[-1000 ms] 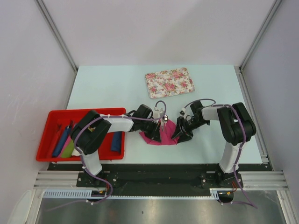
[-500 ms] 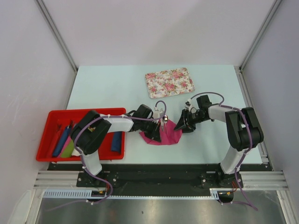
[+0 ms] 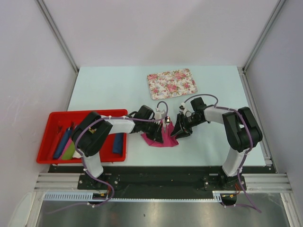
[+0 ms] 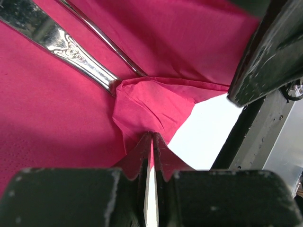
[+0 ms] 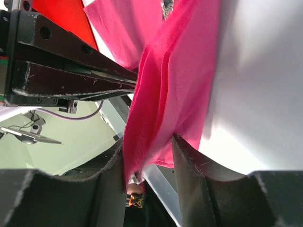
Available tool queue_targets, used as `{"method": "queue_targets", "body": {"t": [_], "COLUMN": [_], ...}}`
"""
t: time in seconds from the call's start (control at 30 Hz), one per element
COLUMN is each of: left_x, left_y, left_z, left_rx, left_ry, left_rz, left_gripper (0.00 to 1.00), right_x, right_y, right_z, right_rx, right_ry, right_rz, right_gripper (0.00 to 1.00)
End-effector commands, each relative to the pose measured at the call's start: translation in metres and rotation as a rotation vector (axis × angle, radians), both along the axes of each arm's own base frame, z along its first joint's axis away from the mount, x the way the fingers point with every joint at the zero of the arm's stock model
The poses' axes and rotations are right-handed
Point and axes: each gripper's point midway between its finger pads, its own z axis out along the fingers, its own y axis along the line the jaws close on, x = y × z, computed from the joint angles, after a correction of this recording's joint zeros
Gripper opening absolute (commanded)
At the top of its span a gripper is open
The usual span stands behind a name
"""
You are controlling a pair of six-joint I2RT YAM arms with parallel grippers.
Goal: Place the utensils on the paper napkin and roll it up
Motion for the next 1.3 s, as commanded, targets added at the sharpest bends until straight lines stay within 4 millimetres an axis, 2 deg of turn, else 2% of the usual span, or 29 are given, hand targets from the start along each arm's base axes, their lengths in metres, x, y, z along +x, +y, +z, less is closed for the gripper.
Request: {"method": "queue_targets", "body": {"t": [0.0, 0.13, 0.3, 0.43, 0.57, 0.7, 0.83, 0.9, 1.1, 1.27], "left_x": [0.013, 0.013, 0.013, 0.014, 0.014, 0.014, 0.015, 0.015, 0.017, 0.022], "left_y": [-0.003, -0.003, -0.003, -0.002, 0.0, 0.002, 0.002, 0.002, 0.004, 0.008], "left_z": [0.006, 0.006, 0.007, 0.007, 0.007, 0.006, 0.005, 0.005, 0.005, 0.008], "left_rx": [-0.024, -0.026, -0.029, -0.026, -0.025, -0.025, -0.027, -0.027, -0.027, -0.027], "left_ry": [-0.044, -0.044, -0.042, -0.045, -0.044, -0.046, -0.044, -0.042, -0.048, -0.055], "left_rz": [0.01, 0.012, 0.011, 0.013, 0.015, 0.017, 0.02, 0.019, 0.022, 0.033], "left_gripper": [0.09, 0.1, 0.1, 0.1, 0.09, 0.09, 0.1, 0.1, 0.09, 0.09], "right_x": [0.01, 0.01, 0.012, 0.017, 0.021, 0.022, 0.023, 0.022, 0.016, 0.016], "right_y": [0.011, 0.019, 0.026, 0.024, 0.015, 0.011, 0.021, 0.031, 0.046, 0.056], "right_z": [0.004, 0.005, -0.004, -0.012, -0.011, 0.0, 0.015, 0.021, 0.015, 0.002], "right_rx": [0.009, 0.02, -0.002, -0.041, -0.093, -0.096, -0.026, 0.029, 0.072, 0.053], "right_ry": [-0.019, -0.022, -0.021, -0.017, -0.051, -0.076, -0.079, -0.057, -0.013, -0.008], "right_rz": [0.009, 0.012, 0.016, 0.005, -0.015, -0.017, -0.02, -0.011, 0.023, 0.047], "right_gripper": [0.45, 0.45, 0.43, 0.29, 0.22, 0.14, 0.01, 0.0, 0.0, 0.0]}}
